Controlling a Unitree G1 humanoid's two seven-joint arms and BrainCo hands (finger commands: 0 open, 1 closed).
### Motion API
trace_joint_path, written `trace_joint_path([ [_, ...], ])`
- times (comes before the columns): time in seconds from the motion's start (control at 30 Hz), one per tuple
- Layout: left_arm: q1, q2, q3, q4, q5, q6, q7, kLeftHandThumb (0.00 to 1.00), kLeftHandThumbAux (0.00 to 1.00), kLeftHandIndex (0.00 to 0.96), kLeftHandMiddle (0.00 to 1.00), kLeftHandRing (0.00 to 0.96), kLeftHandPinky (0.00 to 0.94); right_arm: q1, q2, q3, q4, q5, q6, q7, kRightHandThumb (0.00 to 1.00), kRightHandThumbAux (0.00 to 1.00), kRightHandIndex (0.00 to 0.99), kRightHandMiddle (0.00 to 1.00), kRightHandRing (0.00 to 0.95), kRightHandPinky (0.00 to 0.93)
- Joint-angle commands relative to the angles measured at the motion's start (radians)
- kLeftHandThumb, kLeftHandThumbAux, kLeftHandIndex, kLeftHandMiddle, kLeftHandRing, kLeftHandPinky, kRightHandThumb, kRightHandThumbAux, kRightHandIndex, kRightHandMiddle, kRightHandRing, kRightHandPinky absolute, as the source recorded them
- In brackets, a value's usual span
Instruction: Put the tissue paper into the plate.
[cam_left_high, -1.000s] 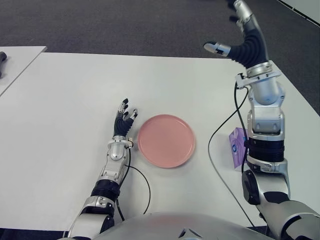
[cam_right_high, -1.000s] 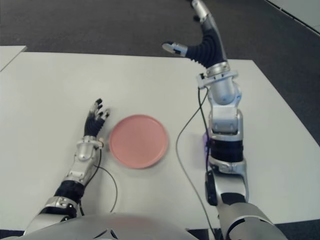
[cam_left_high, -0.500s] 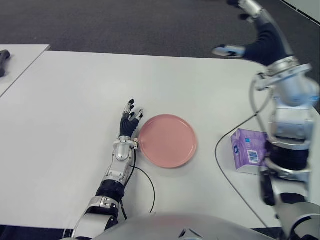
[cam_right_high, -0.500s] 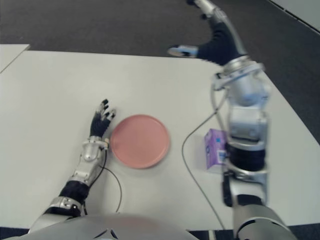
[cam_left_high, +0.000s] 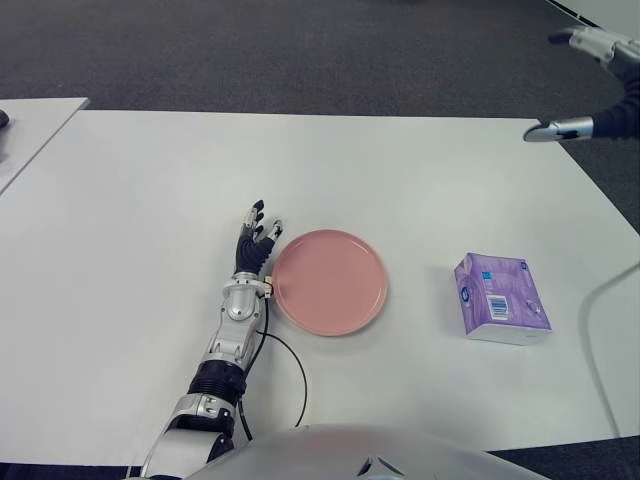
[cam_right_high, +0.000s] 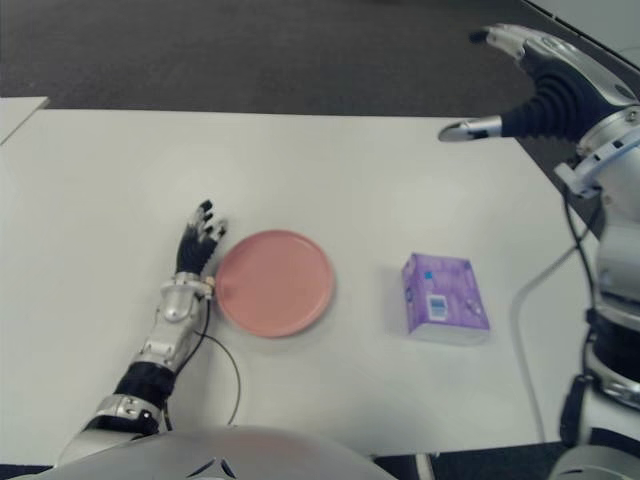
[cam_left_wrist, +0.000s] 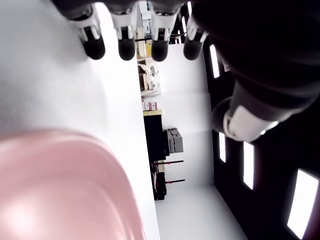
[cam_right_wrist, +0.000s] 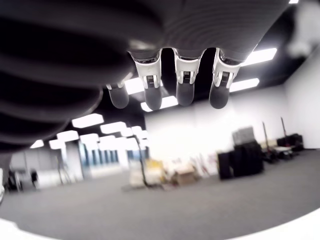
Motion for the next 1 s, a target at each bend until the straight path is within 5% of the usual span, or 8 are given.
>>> trace_joint_path([
  [0.03, 0.008, 0.002, 0.004, 0.014, -0.004, 0.014, -0.005, 0.005, 0.601, 0.000, 0.000, 0.000, 0.000, 0.046, -0.061, -0.003, -0.024, 0.055, -0.063, 0.080, 0.445, 0.428, 0.000, 0.000, 0.000, 0.000],
  [0.23, 0.004, 0.006, 0.007, 0.021, -0.003, 0.010, -0.007, 0.007, 0.601, 0.000, 0.000, 0.000, 0.000, 0.142, -0.094, -0.046, -0.027, 0.043, -0.137, 0.094, 0.461, 0.404, 0.000, 0.000, 0.000, 0.000],
  [0.47, -0.003, 0.016, 0.013, 0.039, -0.008, 0.000, -0.011, 0.002, 0.604, 0.000, 0.000, 0.000, 0.000, 0.334, -0.044, -0.123, 0.109, -0.019, -0.398, -0.060, 0.422, 0.444, 0.000, 0.000, 0.000, 0.000],
  [0.7, -0.006, 0.025, 0.012, 0.050, -0.004, -0.004, -0.007, 0.000, 0.617, 0.000, 0.000, 0.000, 0.000, 0.346, -0.065, -0.148, 0.215, -0.045, -0.636, -0.206, 0.293, 0.561, 0.000, 0.000, 0.000, 0.000],
  [1.0, -0.007, 0.027, 0.016, 0.050, -0.007, -0.004, -0.006, 0.000, 0.617, 0.000, 0.000, 0.000, 0.000, 0.403, -0.135, -0.211, 0.324, -0.027, -0.932, -0.248, 0.241, 0.579, 0.000, 0.000, 0.000, 0.000],
])
